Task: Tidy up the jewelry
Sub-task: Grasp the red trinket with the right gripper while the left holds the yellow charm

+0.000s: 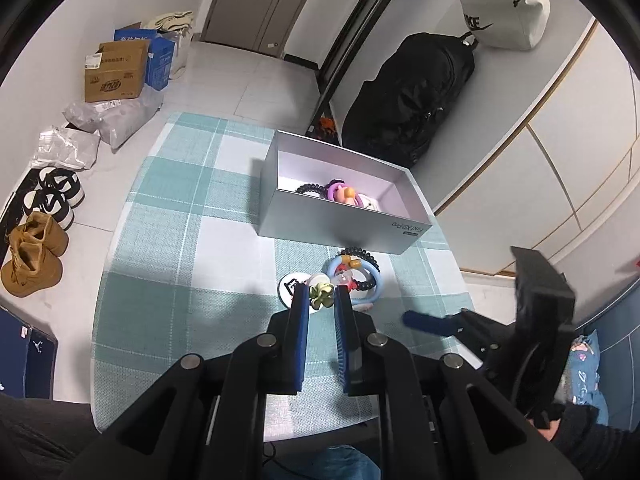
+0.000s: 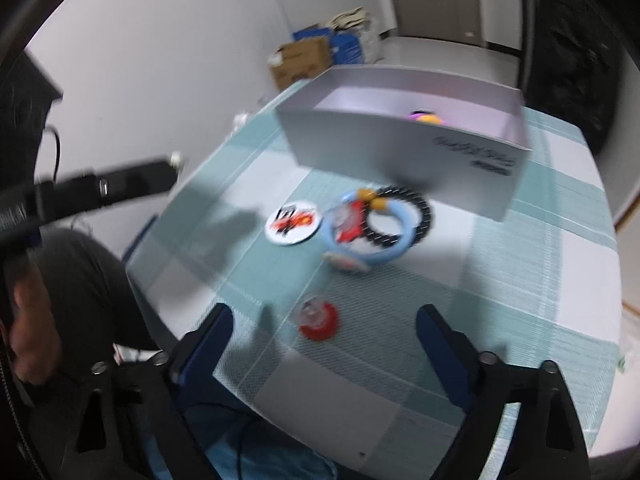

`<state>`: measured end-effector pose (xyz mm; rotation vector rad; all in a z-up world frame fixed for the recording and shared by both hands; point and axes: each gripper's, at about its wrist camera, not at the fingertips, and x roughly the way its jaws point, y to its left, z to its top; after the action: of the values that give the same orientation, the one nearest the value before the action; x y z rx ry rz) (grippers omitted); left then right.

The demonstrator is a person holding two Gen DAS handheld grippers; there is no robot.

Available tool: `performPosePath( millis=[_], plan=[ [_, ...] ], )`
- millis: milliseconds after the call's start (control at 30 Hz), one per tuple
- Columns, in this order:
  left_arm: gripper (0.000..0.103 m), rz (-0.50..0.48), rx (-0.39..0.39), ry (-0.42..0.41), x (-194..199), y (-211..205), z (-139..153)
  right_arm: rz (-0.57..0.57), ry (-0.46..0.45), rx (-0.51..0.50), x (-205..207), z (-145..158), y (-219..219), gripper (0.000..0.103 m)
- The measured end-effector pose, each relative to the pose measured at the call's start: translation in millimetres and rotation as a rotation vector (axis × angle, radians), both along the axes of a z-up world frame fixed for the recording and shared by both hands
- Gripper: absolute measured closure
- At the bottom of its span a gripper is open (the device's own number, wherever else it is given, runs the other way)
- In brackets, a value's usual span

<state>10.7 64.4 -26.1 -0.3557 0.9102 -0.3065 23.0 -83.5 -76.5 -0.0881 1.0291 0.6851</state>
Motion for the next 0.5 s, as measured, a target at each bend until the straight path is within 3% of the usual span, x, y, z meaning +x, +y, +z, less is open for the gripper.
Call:
performPosePath(
  millis=[67, 300, 367, 500],
  plan=[
    [0.095, -0.003, 0.003, -0.001, 0, 1, 0, 0.019, -0.006, -0.028, -3, -4, 7, 0.028],
    [0.095, -0.010, -0.009, -0.005, -2, 3, 2, 0.051, -0.052, -0.080, -9, -8, 18, 0.046],
    [0.095, -0.014, -0.006, -0.006, -2, 2, 2, 0.052, -0.056, -0.087, -8, -7, 19, 0.063],
    [0.095, -0.026, -0.001, -0.002, -2, -2, 1, 0.041, -0.057, -0.102, -7, -8, 18, 0.084]
  ],
)
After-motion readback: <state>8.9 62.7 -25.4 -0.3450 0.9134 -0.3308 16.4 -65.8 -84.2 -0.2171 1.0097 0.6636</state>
